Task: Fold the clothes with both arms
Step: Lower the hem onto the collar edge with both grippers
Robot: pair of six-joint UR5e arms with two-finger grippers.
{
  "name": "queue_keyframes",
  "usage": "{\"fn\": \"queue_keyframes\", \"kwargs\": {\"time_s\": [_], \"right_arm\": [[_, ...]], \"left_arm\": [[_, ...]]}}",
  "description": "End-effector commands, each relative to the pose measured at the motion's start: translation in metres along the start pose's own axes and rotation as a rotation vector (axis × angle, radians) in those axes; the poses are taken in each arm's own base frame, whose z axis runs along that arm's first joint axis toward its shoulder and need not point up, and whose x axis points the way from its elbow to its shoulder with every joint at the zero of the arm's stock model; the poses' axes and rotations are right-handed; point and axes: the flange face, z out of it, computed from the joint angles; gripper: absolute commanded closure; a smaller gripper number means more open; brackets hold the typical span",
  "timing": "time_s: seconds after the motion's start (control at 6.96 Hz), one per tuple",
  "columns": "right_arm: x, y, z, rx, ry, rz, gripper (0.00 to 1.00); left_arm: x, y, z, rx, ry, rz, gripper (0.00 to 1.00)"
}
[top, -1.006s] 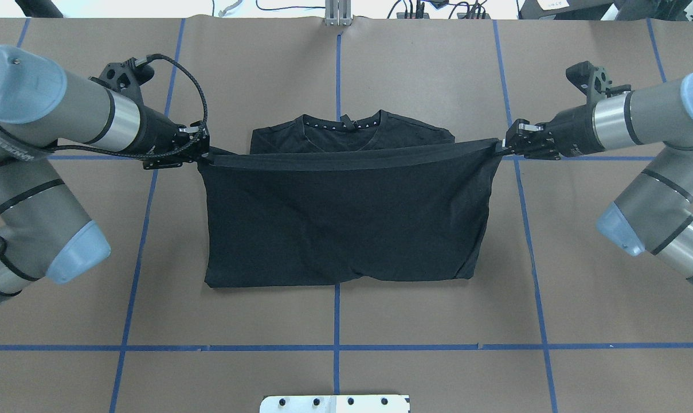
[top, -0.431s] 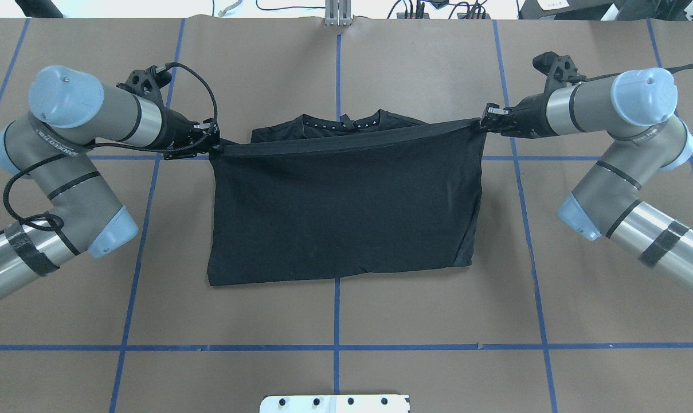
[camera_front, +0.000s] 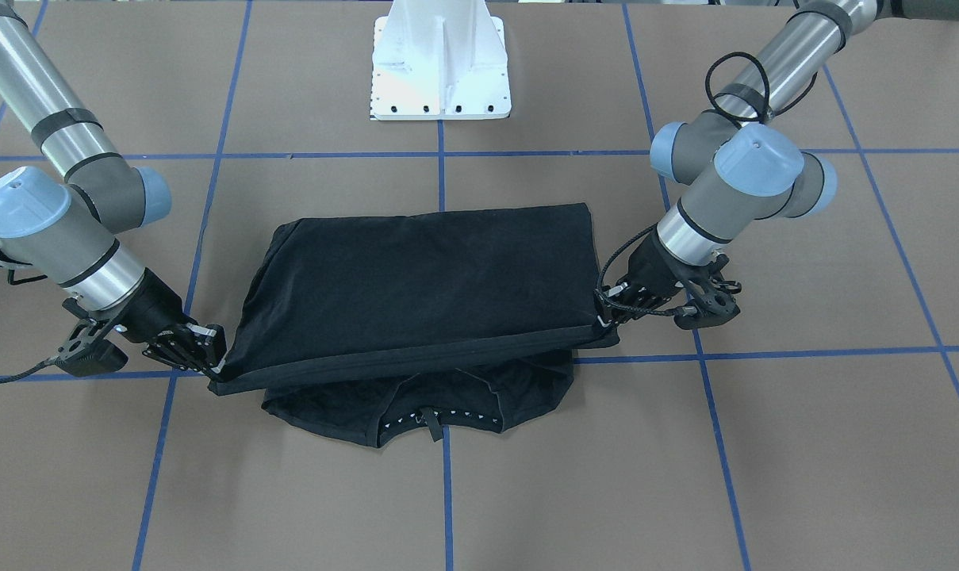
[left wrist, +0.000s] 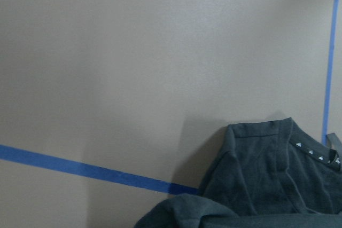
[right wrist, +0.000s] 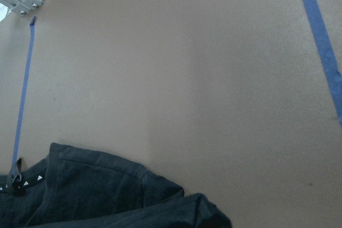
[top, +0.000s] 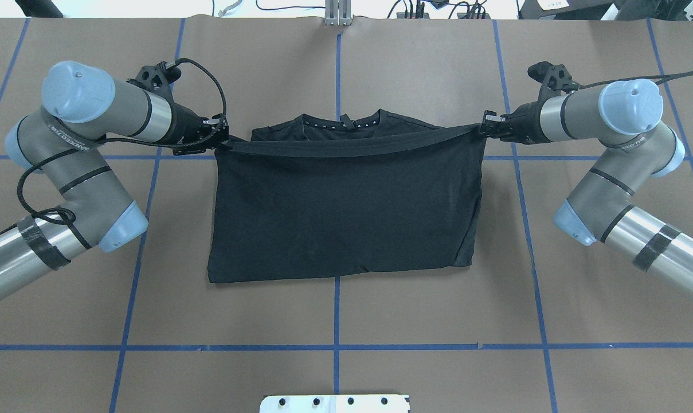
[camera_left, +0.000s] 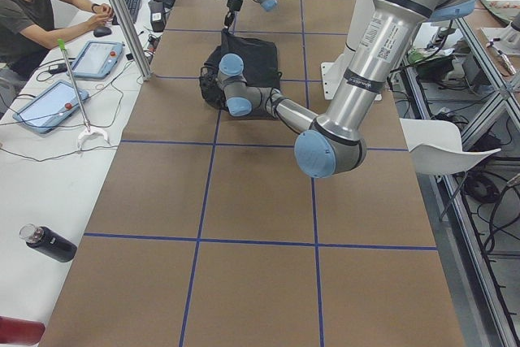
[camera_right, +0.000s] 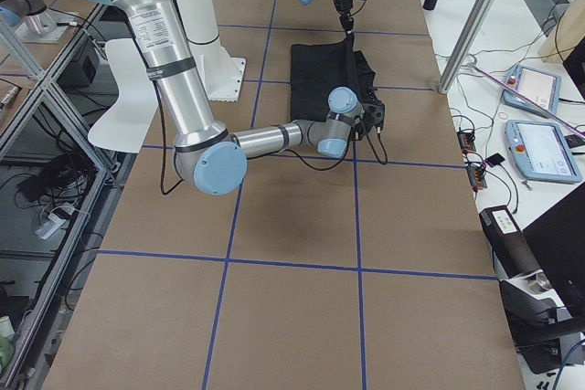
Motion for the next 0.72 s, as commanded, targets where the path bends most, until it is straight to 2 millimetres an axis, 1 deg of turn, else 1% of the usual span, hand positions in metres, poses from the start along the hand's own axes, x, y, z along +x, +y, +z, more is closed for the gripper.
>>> {"fn": "queue_keyframes", "kwargs": {"time_s": [0.0,0.29,0.57], "right_arm": [[-0.009,-0.002,0.001,0.002,-0.012,-0.005,1.0],[-0.009,-0.001,0.001,0.0,-0.009,-0.003,1.0],[-0.009,-0.002,0.001,0.003,-0.006,-0.001,1.0]], "left_arm": [[-0.004,-0.003,0.008,0.0,-0.017,-0.009,1.0],[-0.014,-0.009,0.015,0.025,-0.039,-0.013,1.0],[-0.013,-0.01,0.014,0.026,-0.036,-0.011,1.0]]}}
